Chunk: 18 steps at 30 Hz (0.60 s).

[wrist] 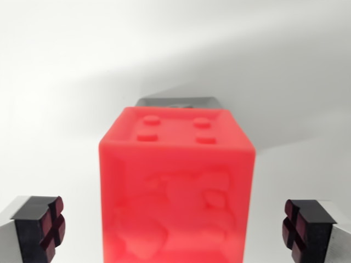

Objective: Destack cube

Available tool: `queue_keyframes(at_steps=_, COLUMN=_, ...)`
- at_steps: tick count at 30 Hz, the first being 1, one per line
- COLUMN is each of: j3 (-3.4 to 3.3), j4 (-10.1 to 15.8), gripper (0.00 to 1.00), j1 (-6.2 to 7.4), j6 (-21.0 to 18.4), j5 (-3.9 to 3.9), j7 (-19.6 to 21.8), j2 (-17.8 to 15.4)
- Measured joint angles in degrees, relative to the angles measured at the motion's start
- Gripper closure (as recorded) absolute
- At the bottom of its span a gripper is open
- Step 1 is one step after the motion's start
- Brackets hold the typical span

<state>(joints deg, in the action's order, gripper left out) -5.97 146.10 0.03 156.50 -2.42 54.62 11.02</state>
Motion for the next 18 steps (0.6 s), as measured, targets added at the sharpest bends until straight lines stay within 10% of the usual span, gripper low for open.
queue_keyframes(at_steps=13, j3=0.59, j4=-0.6, gripper=0.0, j1=-0.21, j6=4.5, j5=-1.54, j7=-1.1, j2=4.9)
queue_keyframes(at_steps=14, j3=0.61, j4=-0.6, gripper=1.0, j1=-0.23, j6=4.6, j5=-1.57, j7=-1.2, j2=5.0)
queue_keyframes(at_steps=18, j3=0.64, j4=-0.6, gripper=1.0, j1=-0.25, j6=4.7, j5=-1.6, j7=-1.2, j2=5.1)
